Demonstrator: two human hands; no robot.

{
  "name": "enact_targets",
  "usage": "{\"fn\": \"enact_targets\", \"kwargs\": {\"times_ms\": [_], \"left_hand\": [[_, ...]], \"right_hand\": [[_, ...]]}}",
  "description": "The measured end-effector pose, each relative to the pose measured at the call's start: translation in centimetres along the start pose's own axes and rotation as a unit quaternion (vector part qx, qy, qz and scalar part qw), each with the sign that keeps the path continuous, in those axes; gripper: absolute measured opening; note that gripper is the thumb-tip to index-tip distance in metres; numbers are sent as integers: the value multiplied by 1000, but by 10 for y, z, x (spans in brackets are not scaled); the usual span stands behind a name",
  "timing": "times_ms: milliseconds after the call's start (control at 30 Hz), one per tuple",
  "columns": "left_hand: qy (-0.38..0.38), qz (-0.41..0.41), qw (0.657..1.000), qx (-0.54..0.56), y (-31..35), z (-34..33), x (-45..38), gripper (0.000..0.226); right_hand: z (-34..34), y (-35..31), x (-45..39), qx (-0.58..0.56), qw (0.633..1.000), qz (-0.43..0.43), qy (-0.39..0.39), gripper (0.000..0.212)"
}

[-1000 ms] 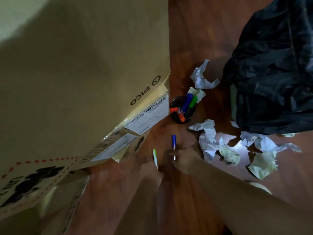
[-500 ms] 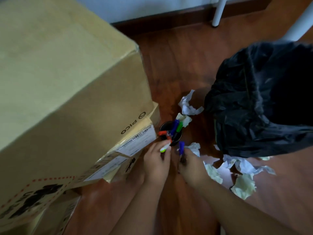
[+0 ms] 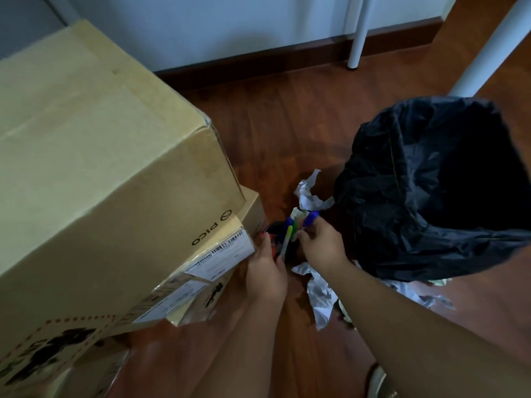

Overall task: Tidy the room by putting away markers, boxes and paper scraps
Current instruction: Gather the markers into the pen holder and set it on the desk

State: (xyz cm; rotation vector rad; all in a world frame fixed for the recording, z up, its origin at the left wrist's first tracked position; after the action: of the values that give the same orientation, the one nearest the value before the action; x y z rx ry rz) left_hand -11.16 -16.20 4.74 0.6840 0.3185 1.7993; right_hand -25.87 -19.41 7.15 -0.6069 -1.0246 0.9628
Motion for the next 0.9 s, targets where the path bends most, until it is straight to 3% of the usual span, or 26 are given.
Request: {"fn": "enact_targets", "kwargs": {"times_ms": [100, 167, 233, 300, 400, 567, 700, 900], "left_hand": [[-26, 35, 997, 69, -19, -9, 3, 65], [-62, 123, 975, 177, -37, -20, -3, 65], [-80, 218, 914, 334, -44, -28, -8, 62], [-83, 284, 846, 444, -42, -32, -11, 54], [-115, 299, 806, 497, -23, -29, -5, 51], [-152, 297, 823, 460, -14, -19, 22, 56], [-157, 252, 833, 467, 2, 12, 48, 25], [-203, 106, 904, 361, 45, 89, 85, 55]], "right_hand": [[-17, 13, -5, 23, 999, -24, -25, 33], [-21, 23, -4, 30, 999, -36, -13, 48], [-25, 34, -3, 15, 997, -71, -26, 56], [-34, 43, -4, -72, 988, -109, -85, 57], [-40, 44, -7, -161, 965, -160, -134, 53], [-22, 42, 7, -131, 963, -187, -143, 32], [2, 32, 36, -162, 964, -172, -124, 27], [67, -21, 99, -254, 950, -162, -80, 33]]}}
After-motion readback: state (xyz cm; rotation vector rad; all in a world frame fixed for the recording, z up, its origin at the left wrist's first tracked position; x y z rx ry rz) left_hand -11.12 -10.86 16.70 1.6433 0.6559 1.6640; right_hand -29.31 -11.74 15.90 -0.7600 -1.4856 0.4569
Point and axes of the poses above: each hand's wrist, its own x-axis away from the middle knuckle, its own z-axis out of the back of the hand, y = z × x, the point moved 7 cm from there along -x, towards the middle knuckle, and after that the axes turned 3 degrees about -x, right-handed, at the moved point
